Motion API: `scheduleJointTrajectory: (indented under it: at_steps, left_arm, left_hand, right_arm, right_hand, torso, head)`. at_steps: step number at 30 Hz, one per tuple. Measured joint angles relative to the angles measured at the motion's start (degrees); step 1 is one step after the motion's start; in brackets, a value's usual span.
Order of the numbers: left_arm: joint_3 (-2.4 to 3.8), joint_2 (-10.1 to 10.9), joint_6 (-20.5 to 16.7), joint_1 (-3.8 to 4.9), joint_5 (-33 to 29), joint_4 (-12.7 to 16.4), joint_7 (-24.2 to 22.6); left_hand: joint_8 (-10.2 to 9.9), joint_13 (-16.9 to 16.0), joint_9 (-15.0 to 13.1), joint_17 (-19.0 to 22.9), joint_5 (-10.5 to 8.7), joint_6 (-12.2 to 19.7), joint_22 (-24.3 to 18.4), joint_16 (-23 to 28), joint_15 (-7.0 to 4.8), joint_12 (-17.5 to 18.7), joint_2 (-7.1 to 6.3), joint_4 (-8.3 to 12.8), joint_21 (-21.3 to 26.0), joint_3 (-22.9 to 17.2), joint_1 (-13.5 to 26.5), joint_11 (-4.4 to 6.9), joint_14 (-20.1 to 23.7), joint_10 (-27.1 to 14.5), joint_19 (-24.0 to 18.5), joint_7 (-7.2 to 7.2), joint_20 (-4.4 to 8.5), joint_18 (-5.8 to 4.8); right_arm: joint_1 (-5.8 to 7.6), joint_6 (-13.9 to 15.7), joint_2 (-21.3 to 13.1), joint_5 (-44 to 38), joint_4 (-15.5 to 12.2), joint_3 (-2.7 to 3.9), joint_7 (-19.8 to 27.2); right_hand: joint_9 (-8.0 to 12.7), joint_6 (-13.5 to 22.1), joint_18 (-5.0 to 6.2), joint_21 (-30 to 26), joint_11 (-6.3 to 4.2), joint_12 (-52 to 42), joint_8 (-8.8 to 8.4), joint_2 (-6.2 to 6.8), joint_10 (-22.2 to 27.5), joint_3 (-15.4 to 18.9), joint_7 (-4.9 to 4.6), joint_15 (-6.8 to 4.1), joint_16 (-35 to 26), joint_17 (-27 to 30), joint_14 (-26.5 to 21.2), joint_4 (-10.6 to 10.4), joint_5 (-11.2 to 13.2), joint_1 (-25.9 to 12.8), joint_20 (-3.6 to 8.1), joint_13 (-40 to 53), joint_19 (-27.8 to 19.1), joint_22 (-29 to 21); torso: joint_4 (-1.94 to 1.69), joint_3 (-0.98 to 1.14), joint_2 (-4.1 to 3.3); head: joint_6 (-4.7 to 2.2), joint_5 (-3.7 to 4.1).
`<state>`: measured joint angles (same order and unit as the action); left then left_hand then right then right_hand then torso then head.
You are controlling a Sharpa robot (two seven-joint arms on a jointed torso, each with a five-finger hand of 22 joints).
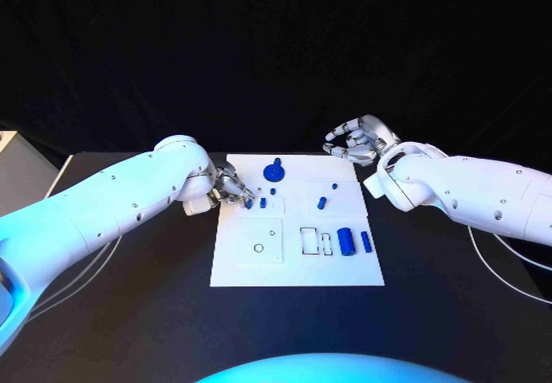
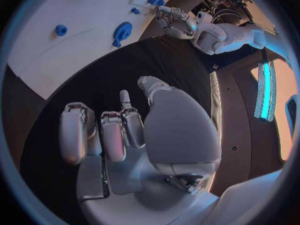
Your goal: Assemble the parts on the task board
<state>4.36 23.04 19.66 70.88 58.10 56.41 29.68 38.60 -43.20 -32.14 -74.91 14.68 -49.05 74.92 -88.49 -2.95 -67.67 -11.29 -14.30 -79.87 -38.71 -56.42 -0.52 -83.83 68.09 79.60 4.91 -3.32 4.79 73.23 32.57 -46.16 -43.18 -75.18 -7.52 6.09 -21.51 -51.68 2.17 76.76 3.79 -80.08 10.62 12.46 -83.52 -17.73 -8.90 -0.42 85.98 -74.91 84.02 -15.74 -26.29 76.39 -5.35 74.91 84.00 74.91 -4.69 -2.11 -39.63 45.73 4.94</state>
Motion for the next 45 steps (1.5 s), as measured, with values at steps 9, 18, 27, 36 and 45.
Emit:
scheduleJointTrajectory:
  at_steps: [9,18,27,36,45]
  left_arm:
    - [-0.01,0.15,-0.54,-0.03,0.0,0.21,0.0]
    - [-0.01,0.28,-0.73,-0.04,0.0,0.26,0.0]
    - [-0.01,0.32,-0.83,-0.04,-0.01,0.29,0.03]
    - [-0.01,0.0,-1.22,-0.05,0.01,-0.12,0.04]
    - [0.01,-0.59,-1.43,0.04,0.61,-0.92,0.03]
  left_hand:
    - [0.0,-0.02,0.09,0.0,0.0,0.0,0.0,0.0,0.0,0.0,0.38,-0.48,0.0,0.48,0.38,0.0,0.0,0.0,0.0,0.0,0.0,0.0]
    - [0.0,-0.02,0.09,0.0,0.0,0.0,0.0,0.0,0.0,0.0,0.38,-0.63,0.0,0.63,0.38,0.0,0.0,0.0,0.01,0.0,0.0,0.0]
    - [0.0,-0.02,0.14,0.0,0.0,0.0,-0.01,0.0,0.0,0.0,0.38,-0.94,0.0,0.94,0.38,0.0,0.0,0.0,0.01,0.0,0.01,0.0]
    - [-0.21,0.01,0.2,0.0,0.0,0.0,-0.01,0.0,0.0,0.0,0.38,-1.11,-0.01,1.58,0.38,0.0,0.0,0.0,0.01,0.0,0.01,0.0]
    - [-0.2,0.13,0.24,0.0,0.0,0.0,-0.01,0.0,0.0,0.0,0.15,-1.0,-0.01,2.3,0.15,-0.21,0.0,-0.21,0.01,0.0,0.01,0.0]
  right_arm:
    - [0.0,0.0,-0.02,-0.2,0.0,0.0,0.0]
    - [0.0,0.0,-0.02,-0.31,0.03,0.0,0.0]
    - [0.0,0.0,-0.01,-0.36,0.06,0.0,-0.01]
    - [0.0,0.0,0.04,-0.38,0.08,0.0,-0.01]
    - [0.0,0.0,0.05,-0.39,0.08,0.0,-0.01]
  right_hand:
    - [-0.15,0.0,0.0,0.0,0.0,0.0,0.0,0.0,0.0,-0.41,0.0,0.0,0.0,0.0,0.0,0.08,0.0,0.0,0.0,0.0,0.0,0.0]
    - [-0.14,0.0,0.0,0.0,0.0,0.0,0.0,0.0,0.0,-0.41,0.0,0.0,0.0,0.0,0.0,0.08,0.0,0.0,0.0,0.01,0.0,-0.01]
    - [-0.14,0.0,0.0,0.0,0.0,0.0,0.0,0.0,0.0,-0.41,0.0,0.0,0.0,0.0,0.0,0.08,0.0,0.0,0.0,0.04,0.0,-0.01]
    - [-0.14,0.0,0.0,0.0,0.0,0.0,0.0,0.0,0.0,-0.4,0.0,0.0,0.0,0.0,0.0,0.07,0.0,0.0,0.0,0.03,0.0,0.01]
    - [-0.13,0.0,0.0,0.0,0.0,0.0,0.0,0.0,0.0,-0.4,0.0,0.0,0.0,0.0,0.0,0.08,0.0,0.0,0.0,0.03,0.0,0.03]
  torso:
    - [-0.01,-0.01,0.0]
    - [-0.03,-0.01,0.03]
    - [-0.03,0.01,0.03]
    - [-0.04,0.03,0.04]
    - [0.06,0.1,-0.04]
  head:
    - [0.08,0.09]
    - [0.2,0.13]
    - [0.24,0.13]
    - [0.14,0.07]
    - [-0.05,-0.03]
